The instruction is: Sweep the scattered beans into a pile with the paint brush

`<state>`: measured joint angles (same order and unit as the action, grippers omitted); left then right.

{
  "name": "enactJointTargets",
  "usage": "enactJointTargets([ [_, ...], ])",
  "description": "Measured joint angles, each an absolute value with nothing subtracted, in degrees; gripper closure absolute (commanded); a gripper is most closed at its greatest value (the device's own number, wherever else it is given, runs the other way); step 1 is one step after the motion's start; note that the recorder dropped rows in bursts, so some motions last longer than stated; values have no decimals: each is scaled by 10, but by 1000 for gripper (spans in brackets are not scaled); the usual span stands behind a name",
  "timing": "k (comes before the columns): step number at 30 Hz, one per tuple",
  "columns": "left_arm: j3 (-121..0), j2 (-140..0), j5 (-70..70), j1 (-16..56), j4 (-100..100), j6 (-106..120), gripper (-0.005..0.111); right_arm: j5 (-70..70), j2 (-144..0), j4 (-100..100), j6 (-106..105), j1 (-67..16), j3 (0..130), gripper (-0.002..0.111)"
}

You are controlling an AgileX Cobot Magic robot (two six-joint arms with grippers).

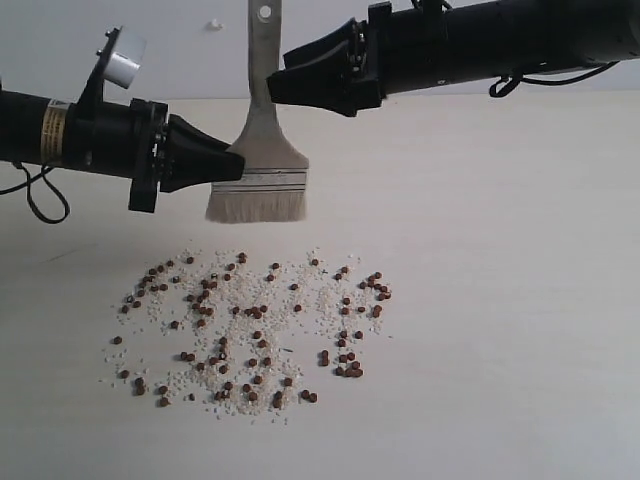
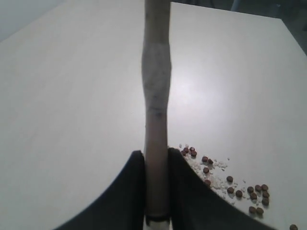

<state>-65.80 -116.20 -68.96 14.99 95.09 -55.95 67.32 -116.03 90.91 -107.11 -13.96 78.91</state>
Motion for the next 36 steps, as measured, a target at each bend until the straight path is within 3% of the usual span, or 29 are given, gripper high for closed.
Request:
enactJointTargets([
  [16, -658, -1162, -691, 175, 885, -535, 107, 693, -1168, 948, -1084, -152, 789, 56],
  [21, -658, -1162, -691, 179, 880, -529, 107, 693, -1168, 948, -1084, -153, 789, 82],
  [22, -658, -1162, -691, 179, 879, -529, 107, 693, -1168, 949, -1084, -153, 789, 94],
  [24, -658, -1162, -692, 179, 877, -529, 107, 692, -1168, 953, -1084, -153, 789, 108],
  [32, -657, -1162, -701, 179, 877, -535, 106, 693, -1168, 961, -1087, -153, 789, 108],
  [34, -657, -1162, -701, 179, 876, -535, 101, 693, -1168, 962, -1087, -153, 789, 108],
  [36, -657, -1162, -701, 179, 874, -536, 88, 689, -1168, 963, -1087, -153, 789, 108],
])
